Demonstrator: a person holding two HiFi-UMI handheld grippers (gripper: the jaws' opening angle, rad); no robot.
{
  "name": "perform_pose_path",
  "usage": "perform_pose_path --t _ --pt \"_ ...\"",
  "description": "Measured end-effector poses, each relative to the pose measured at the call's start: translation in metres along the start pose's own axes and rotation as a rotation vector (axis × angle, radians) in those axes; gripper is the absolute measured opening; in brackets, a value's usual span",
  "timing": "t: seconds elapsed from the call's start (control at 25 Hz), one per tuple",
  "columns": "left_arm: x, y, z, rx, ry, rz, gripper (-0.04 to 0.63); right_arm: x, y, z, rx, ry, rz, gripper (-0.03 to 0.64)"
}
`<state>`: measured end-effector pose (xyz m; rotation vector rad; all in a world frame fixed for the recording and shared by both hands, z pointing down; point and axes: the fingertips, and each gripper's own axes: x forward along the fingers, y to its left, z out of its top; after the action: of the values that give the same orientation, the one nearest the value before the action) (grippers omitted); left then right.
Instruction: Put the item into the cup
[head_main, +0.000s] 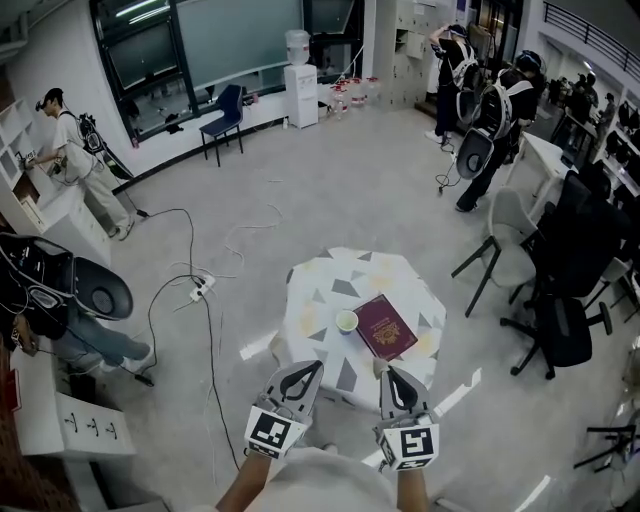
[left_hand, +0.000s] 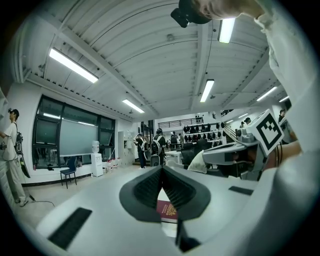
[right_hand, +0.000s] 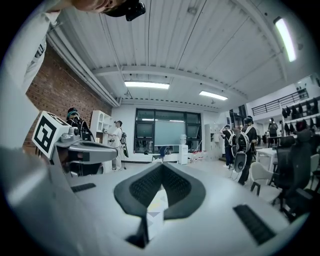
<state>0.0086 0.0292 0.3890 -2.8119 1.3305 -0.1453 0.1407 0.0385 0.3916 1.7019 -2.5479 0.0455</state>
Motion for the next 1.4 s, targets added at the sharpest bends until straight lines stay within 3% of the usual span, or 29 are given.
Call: perform_pose_path --t 0.96,1.4 --pt "0.102 0.109 -0.013 -0.033 0.000 -0.154 0.012 0.128 -0.021 0.005 -0.016 0.073 -0.153 0.006" --pt "0.125 0.152 -0.025 -0.064 -0.003 -0.214 0.012 0.175 -0.011 0.004 -0.042 0.080 -0.180 0.006"
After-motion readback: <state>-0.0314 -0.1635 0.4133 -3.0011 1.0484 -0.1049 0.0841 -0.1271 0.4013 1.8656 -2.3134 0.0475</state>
